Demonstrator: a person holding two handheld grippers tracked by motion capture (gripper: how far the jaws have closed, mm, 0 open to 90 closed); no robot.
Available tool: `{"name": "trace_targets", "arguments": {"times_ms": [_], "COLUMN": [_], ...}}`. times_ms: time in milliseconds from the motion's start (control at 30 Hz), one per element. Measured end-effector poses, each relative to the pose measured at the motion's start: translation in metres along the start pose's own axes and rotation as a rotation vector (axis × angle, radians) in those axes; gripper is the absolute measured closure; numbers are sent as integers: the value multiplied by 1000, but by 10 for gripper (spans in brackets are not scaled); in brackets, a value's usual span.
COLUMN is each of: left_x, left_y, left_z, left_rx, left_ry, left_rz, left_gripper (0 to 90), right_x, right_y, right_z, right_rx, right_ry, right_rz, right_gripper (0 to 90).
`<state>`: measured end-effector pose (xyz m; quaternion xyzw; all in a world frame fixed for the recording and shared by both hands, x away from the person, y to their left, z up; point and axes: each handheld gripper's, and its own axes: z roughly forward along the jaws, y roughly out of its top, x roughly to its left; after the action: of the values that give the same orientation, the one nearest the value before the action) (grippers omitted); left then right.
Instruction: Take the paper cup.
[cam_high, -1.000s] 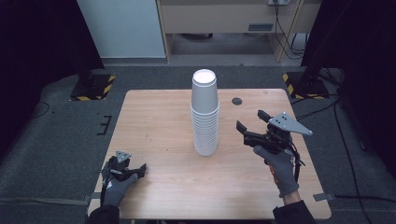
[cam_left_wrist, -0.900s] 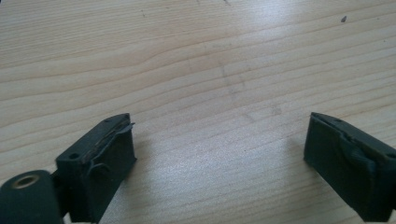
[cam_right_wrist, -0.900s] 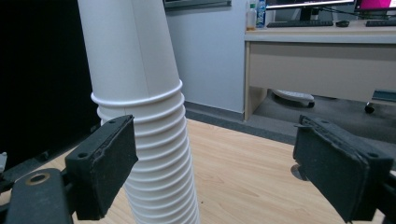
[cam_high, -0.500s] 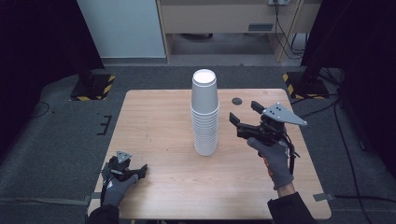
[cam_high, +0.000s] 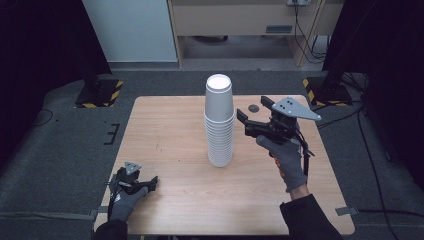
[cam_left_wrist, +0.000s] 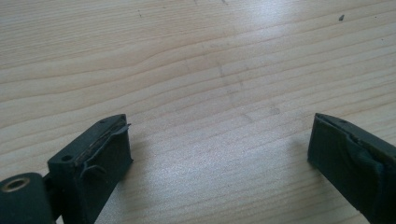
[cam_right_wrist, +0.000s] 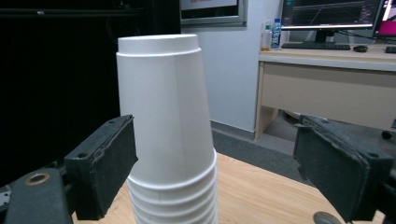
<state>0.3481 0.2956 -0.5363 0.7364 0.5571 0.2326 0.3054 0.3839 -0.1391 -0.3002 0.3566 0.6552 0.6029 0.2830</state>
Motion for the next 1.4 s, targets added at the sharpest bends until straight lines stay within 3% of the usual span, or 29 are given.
{"name": "trace_targets", "arguments": {"times_ms": [667,1400], "left_x": [0,0], "left_y": [0,0], "left_z": [0,0], "left_rx": [0,0], "left_ry": [0,-1], "left_rz": [0,0], "left_gripper": [51,50], "right_x": [29,31], "right_y": [3,-12], "right_z": [47,87], "right_rx": [41,97], "right_ry": [64,37], "right_rz": [-17,-9], "right_gripper": [125,112]}}
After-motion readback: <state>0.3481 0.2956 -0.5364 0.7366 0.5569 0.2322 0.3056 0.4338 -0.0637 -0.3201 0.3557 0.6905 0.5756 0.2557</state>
